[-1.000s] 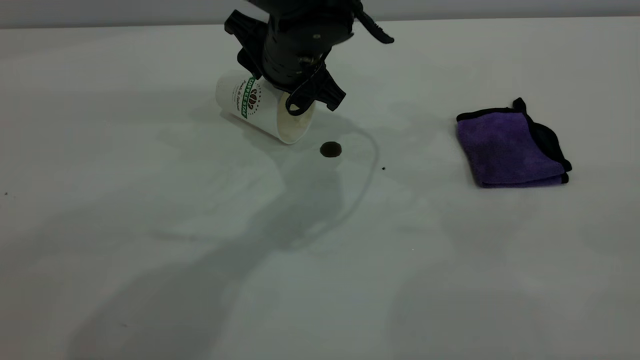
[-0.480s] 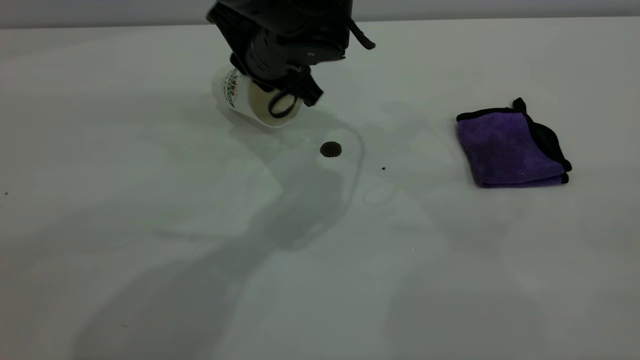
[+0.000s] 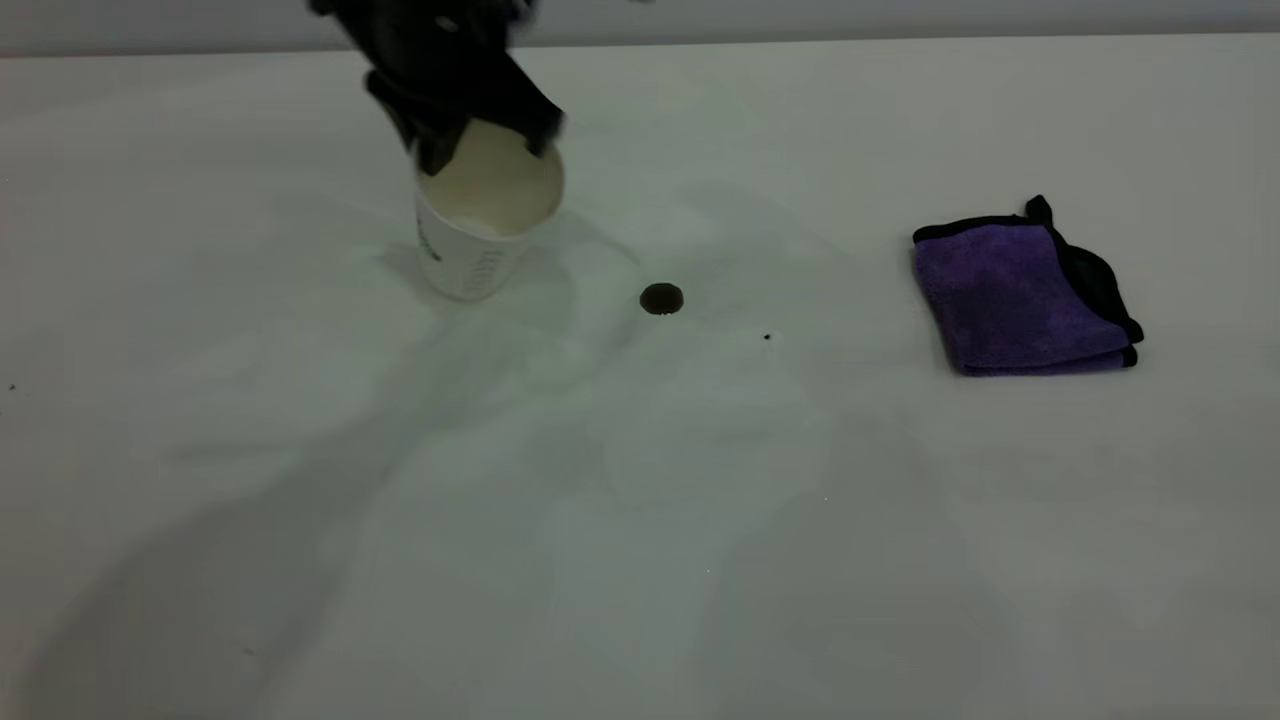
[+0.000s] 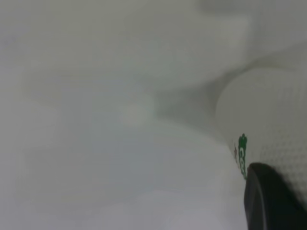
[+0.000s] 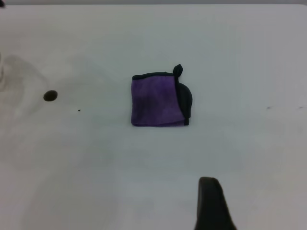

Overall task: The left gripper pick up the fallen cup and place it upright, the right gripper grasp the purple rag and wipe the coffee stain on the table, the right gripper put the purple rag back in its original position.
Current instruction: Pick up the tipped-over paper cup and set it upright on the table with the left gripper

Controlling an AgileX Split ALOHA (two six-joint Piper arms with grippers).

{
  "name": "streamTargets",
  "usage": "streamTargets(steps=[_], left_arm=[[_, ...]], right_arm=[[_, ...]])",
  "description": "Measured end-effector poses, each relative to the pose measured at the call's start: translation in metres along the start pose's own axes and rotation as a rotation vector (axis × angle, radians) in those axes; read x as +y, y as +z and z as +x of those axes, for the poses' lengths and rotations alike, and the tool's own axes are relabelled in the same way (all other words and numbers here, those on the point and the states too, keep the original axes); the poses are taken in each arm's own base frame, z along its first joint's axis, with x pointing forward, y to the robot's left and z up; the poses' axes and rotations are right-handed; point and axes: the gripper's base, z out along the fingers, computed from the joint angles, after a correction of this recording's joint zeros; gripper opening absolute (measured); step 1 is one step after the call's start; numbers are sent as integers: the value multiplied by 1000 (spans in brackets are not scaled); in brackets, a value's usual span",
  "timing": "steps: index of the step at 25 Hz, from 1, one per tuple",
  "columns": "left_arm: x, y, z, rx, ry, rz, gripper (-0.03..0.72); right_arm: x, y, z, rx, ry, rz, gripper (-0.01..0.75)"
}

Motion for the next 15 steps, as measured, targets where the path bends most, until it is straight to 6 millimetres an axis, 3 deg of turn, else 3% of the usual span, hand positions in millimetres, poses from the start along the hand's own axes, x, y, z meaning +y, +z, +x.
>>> streamTargets(steps=[3,8,15], left_arm=[[29,4,-3,-4,-47,159,-4],[56,7,-7,-97,-123,335,-4],[59,23,-3,-63,-147,386,-2]], right_arm=[[0,0,0,0,0,0,520],[0,0,0,0,0,0,520],[0,0,0,0,0,0,520]])
